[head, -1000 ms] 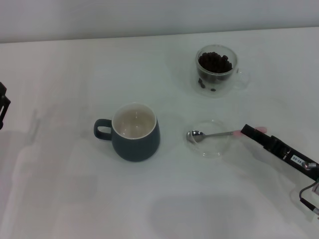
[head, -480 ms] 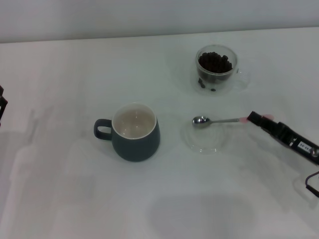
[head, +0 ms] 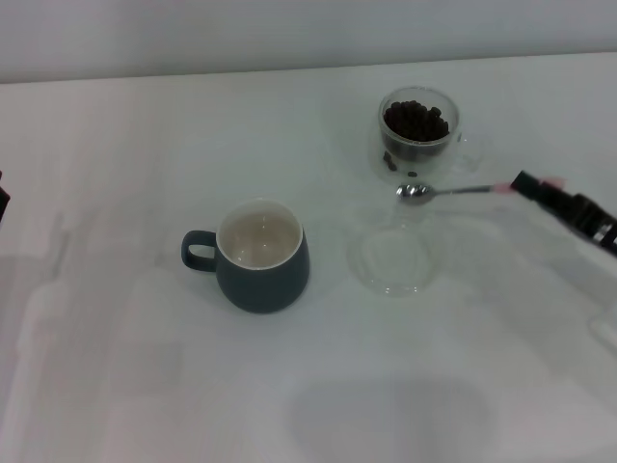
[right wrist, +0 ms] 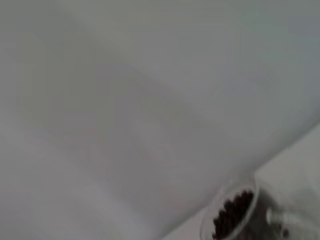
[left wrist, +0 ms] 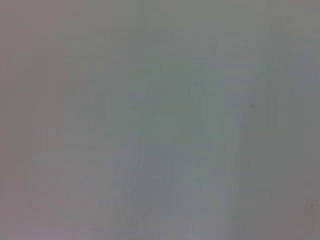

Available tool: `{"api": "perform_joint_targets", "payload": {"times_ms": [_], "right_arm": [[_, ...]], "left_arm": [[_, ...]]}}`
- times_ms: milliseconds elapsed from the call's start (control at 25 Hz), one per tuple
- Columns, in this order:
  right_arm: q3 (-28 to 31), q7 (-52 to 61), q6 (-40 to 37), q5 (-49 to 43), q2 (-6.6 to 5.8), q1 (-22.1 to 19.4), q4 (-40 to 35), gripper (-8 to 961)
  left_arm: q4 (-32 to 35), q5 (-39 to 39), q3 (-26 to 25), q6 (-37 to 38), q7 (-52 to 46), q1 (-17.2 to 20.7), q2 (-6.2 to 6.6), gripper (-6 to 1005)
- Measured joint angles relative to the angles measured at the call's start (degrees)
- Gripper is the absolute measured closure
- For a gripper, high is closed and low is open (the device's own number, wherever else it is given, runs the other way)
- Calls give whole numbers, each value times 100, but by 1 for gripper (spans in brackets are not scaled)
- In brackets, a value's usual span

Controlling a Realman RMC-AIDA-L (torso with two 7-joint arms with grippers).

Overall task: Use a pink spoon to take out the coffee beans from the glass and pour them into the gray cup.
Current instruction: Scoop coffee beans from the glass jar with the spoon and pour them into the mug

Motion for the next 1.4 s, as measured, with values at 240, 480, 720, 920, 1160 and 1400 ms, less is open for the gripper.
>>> {"api": "perform_joint_targets", "payload": {"times_ms": [240, 480, 720, 920, 1160, 1400], "right_arm": [[120, 3, 48, 64, -171, 66, -823, 815], [139, 12, -151, -8, -474, 595, -1353, 815], [84, 312, -416, -763, -760, 1234, -1611, 815], [101, 546, -624, -1348, -761, 1494, -2030, 815], [86, 1035, -905, -2114, -743, 1703, -2563, 814], [82, 1417, -937, -3029, -730, 1864, -2975, 814]], "left_arm": [[-9, -1, 6, -21, 0, 2, 0, 225], [-18, 3, 40, -34, 0, 7, -1, 226], [4, 5, 44, -37, 0, 80, -9, 226], [24, 12, 45, -31, 0, 81, -9, 226], [5, 28, 44, -35, 0, 89, -9, 226], [15, 35, 44, -39, 0, 84, -9, 225]]}}
